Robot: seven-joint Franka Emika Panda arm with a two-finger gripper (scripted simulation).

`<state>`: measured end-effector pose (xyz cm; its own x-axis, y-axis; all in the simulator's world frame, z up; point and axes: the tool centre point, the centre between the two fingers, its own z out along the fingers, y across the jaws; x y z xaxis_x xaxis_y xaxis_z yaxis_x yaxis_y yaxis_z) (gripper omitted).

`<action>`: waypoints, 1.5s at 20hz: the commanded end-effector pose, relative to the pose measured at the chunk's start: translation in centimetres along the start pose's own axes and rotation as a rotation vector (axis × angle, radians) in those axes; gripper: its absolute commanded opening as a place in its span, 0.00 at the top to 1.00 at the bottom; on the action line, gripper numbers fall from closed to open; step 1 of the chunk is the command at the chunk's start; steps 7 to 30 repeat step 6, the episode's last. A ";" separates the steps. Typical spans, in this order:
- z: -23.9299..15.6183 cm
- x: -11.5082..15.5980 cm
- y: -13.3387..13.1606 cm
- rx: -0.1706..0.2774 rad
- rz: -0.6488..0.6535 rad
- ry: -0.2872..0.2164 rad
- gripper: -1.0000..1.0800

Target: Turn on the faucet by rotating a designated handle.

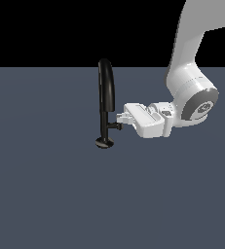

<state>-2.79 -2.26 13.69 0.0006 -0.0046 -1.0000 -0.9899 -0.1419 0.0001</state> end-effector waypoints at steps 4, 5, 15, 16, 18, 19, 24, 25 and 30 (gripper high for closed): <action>0.0 4.6 2.2 0.003 0.033 -0.004 1.00; 0.0 5.3 2.5 0.003 0.036 -0.005 1.00; 0.0 5.3 2.5 0.003 0.036 -0.005 1.00; 0.0 5.3 2.5 0.003 0.036 -0.005 1.00; 0.0 5.3 2.5 0.003 0.036 -0.005 1.00; 0.0 5.3 2.5 0.003 0.036 -0.005 1.00; 0.0 5.3 2.5 0.003 0.036 -0.005 1.00; 0.0 5.3 2.5 0.003 0.036 -0.005 1.00; 0.0 5.3 2.5 0.003 0.036 -0.005 1.00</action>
